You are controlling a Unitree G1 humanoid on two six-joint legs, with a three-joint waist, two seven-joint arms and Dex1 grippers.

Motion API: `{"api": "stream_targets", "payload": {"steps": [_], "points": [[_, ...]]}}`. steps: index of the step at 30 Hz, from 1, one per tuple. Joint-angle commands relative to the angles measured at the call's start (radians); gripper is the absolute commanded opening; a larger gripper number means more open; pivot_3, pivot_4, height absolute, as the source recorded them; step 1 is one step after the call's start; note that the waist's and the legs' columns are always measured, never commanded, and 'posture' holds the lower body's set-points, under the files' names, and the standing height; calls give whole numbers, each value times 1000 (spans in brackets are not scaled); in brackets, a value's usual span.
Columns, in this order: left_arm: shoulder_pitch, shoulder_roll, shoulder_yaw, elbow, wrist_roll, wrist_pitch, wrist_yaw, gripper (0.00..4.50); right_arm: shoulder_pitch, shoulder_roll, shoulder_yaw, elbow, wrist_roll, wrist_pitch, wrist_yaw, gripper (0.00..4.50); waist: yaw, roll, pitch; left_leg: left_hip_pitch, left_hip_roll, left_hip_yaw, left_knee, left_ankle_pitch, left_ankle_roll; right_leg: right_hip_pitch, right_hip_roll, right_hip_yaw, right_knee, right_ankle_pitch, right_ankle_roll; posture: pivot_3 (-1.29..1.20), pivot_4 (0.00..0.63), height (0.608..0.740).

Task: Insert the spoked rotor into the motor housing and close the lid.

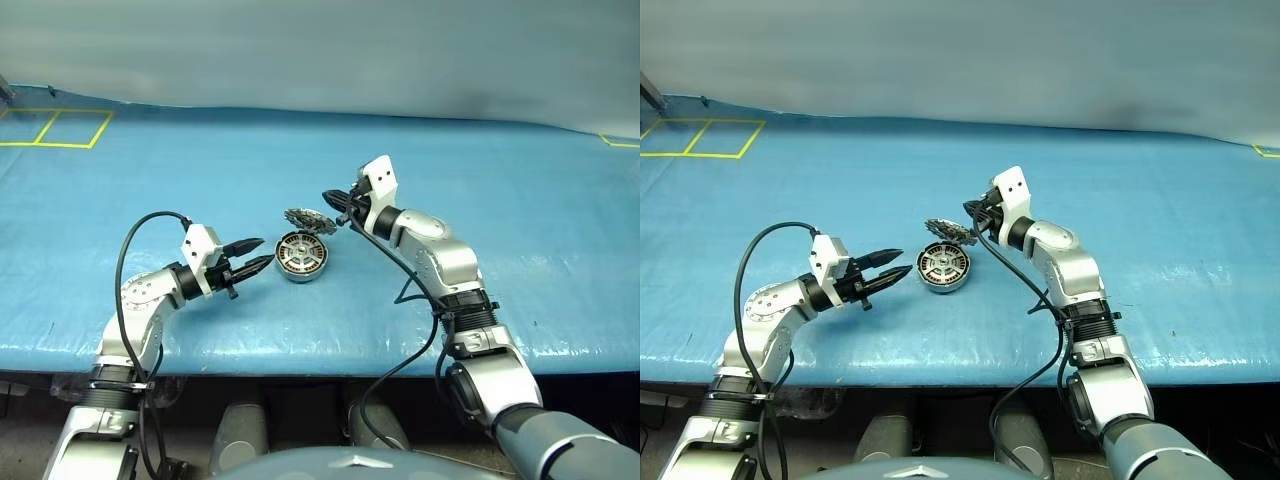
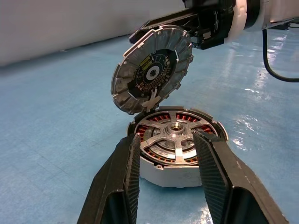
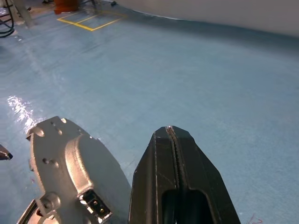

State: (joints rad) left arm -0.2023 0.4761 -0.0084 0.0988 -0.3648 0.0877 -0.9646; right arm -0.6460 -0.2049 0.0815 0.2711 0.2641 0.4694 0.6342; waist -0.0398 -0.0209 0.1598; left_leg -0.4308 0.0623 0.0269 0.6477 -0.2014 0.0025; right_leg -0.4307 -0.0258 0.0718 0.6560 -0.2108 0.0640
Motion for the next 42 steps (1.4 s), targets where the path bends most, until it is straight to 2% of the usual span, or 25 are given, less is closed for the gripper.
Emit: {"api": "stream_targets", "payload": {"steps": [1, 11, 23, 34, 40, 42], "points": [[0, 3, 23, -5, -22, 5, -13, 1935, -10, -5, 12, -71, 29, 28, 47, 0, 0, 0, 0, 0, 0, 0, 0, 0, 0, 0, 0, 0, 0, 0, 0, 0, 150, 740], [20, 13, 38, -13, -37, 34, -27, 1935, 83, -22, 116, -244, 58, 127, 153, 0, -2, 0, 0, 0, 0, 0, -1, 0, 0, -1, 0, 0, 0, -1, -1, 0, 150, 740], [42, 13, 54, -30, -26, 35, -14, 1935, 191, 3, 218, -246, -19, 112, 91, 0, -2, 0, 0, 0, 0, 0, 0, 0, 0, -1, 0, -1, 0, -1, -1, 0, 150, 740], [44, 14, 48, -41, -15, 32, -11, 1935, 246, 29, 223, -231, -55, 72, 28, 0, -3, -1, 0, 1, 1, 0, 0, 0, 0, 0, 0, -1, 0, -1, -1, 0, 150, 740], [43, 12, 46, -42, -10, 27, -9, 1935, 242, 49, 154, -299, -1, 68, 3, 0, -2, -1, 0, 1, 1, 0, 0, 0, 0, 0, 0, -1, 0, -1, -1, 0, 150, 740], [43, 10, 43, -41, -8, 25, -8, 1935, 237, 44, 143, -325, 28, 25, 46, 0, -2, -1, 0, 0, 1, 0, 0, 0, 0, -1, 0, -1, 0, -1, -1, 0, 150, 740]]}}
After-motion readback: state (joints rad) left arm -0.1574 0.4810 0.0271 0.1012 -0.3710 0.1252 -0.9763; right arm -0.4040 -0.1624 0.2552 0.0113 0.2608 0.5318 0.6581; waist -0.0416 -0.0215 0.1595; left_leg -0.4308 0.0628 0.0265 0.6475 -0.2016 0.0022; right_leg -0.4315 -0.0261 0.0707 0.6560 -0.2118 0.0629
